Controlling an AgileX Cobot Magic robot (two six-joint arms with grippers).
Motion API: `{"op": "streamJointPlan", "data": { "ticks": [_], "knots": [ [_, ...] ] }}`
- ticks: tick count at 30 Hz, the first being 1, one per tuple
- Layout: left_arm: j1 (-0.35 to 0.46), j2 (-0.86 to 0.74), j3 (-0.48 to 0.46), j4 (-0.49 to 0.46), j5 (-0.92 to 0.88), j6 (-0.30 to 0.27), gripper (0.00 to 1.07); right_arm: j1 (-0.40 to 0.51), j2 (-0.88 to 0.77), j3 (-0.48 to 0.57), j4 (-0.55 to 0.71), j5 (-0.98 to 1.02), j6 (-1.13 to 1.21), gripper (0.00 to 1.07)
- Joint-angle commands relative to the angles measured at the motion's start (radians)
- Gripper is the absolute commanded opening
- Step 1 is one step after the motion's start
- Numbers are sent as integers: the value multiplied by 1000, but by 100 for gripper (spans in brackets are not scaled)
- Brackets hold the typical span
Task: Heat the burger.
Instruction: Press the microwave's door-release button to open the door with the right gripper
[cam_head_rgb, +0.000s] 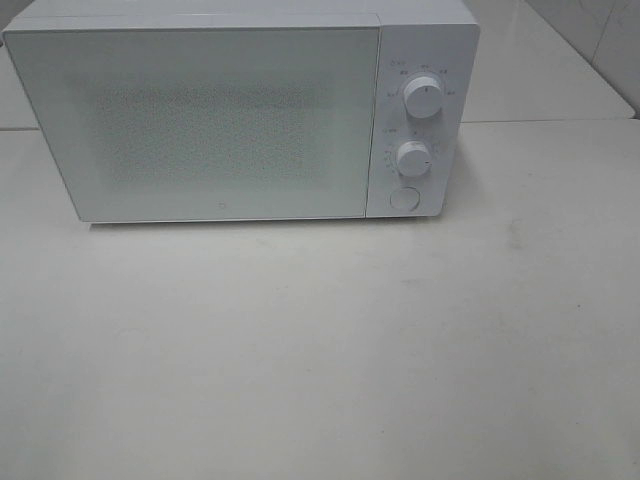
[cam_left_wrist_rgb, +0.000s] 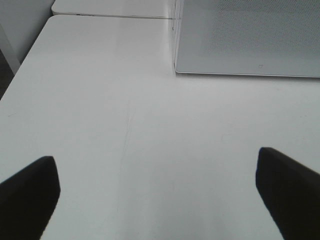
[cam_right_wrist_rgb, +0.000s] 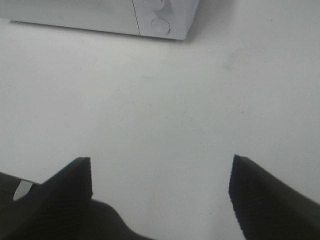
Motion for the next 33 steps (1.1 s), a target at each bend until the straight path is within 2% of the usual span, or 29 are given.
{"op": "streamJointPlan", "data": {
  "ticks": [1, 7, 11, 27, 33],
  "knots": [
    [3, -7, 3, -1, -13, -5, 100, -9, 47, -6, 6, -20, 2, 75],
    [3, -7, 3, -1, -13, -5, 100, -9, 151, -6, 6, -179, -2, 75],
    [3, -7, 3, -1, -13, -5, 100, -9, 234, -6, -15, -355, -5, 75],
    [3, -7, 3, -1, -13, -5, 100, -9, 535, -4, -16, -756, -1, 75],
    [3, -7, 3, -1, -13, -5, 100, -8, 665, -4, -17, -981, -1, 75]
  ]
}}
